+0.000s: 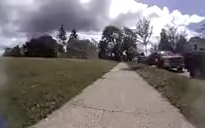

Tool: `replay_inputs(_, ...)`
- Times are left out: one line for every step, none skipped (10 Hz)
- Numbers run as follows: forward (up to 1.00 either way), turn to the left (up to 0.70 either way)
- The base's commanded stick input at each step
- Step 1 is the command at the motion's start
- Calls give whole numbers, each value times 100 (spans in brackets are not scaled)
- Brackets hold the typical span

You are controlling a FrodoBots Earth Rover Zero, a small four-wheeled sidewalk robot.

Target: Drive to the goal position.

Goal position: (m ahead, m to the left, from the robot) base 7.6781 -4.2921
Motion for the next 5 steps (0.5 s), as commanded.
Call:
replay_inputs(70,-6)
replay_inputs(70,0)
replay_inputs(70,0)
replay_inputs(70,0)
replay_inputs(70,0)
